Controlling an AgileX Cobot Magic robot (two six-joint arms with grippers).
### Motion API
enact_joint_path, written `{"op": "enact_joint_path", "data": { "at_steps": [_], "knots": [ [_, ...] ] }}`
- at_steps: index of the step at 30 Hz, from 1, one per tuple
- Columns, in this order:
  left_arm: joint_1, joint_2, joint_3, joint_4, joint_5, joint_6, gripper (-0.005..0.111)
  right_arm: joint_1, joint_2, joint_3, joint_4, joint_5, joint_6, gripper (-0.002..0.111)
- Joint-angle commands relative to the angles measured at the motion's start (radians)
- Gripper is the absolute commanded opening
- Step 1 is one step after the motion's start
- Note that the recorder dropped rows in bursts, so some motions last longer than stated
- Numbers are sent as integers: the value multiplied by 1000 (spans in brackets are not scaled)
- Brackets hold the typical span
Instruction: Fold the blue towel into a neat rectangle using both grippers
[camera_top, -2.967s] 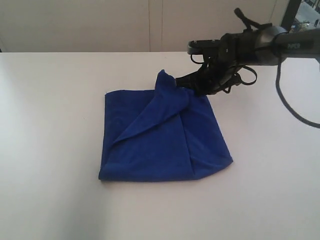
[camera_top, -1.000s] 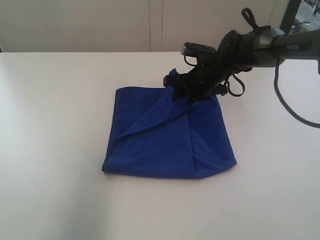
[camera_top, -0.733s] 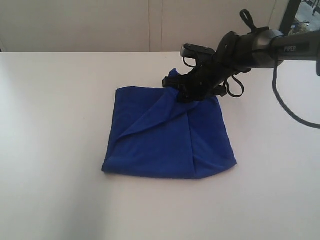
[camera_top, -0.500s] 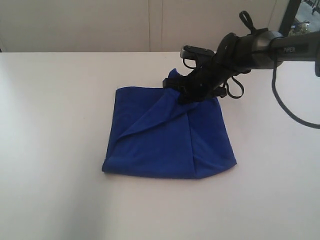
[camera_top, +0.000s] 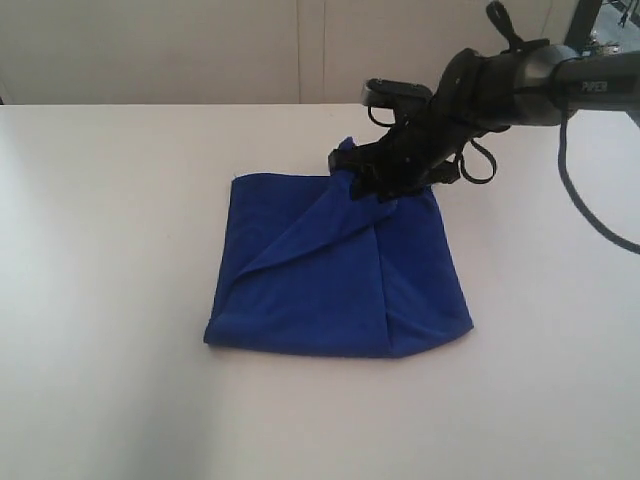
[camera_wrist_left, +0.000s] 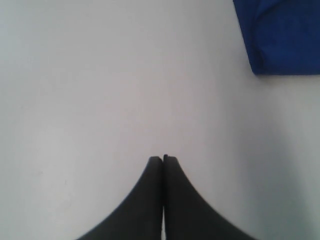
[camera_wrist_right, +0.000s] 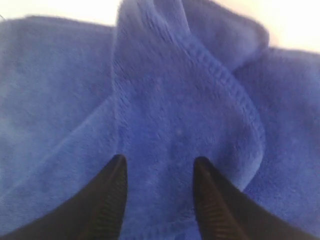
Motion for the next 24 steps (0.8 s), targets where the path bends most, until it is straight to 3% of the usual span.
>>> {"op": "enact_joint_path", "data": {
  "at_steps": [1, 5, 10, 11, 24],
  "knots": [
    [0, -8, 3, -5, 7, -3, 0, 1, 36, 3, 2, 9, 4, 42],
    [0, -8, 3, -5, 7, -3, 0, 1, 54, 3, 3, 9, 4, 34],
    [0, -8, 3, -5, 7, -3, 0, 1, 60, 3, 5, 11, 4, 2],
    [0, -8, 3, -5, 7, -3, 0, 1, 51, 3, 5, 7, 6, 0],
    [0, -8, 3, -5, 7, -3, 0, 1, -89, 1, -9, 45, -2, 0]
  ]
}}
